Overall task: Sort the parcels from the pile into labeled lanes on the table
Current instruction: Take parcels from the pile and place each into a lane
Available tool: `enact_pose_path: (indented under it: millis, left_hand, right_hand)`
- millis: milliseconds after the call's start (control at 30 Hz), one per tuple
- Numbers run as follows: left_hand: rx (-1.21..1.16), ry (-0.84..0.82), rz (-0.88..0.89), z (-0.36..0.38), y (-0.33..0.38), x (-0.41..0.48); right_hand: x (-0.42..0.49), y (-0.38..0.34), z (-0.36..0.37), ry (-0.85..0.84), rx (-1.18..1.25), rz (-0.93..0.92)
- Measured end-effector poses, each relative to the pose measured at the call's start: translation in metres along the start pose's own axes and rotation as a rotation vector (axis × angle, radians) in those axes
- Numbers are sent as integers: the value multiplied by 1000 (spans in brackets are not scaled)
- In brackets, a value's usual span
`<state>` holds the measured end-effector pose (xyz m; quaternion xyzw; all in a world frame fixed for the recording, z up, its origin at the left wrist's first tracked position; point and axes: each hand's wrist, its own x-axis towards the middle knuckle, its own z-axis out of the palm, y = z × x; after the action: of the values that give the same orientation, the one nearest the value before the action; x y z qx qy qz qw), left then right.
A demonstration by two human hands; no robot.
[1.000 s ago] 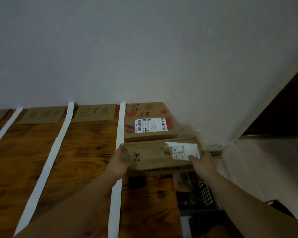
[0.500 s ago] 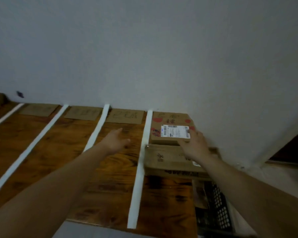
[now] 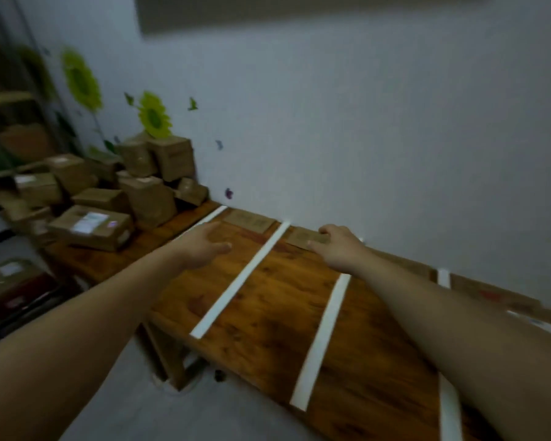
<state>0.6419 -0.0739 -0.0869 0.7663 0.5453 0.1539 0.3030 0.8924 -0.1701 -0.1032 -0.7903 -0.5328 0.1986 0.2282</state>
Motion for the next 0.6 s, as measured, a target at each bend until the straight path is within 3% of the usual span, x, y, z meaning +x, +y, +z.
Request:
enact_pose_path:
  millis: [233,600]
  left_hand:
    - [-18,49,-154,-121,-120,12]
    - [-69,153,-338,-221,-262,122]
  right_hand:
    - [54,-136,78,-93,-52,-143]
    - [209,-271,198,-211,-98,-279]
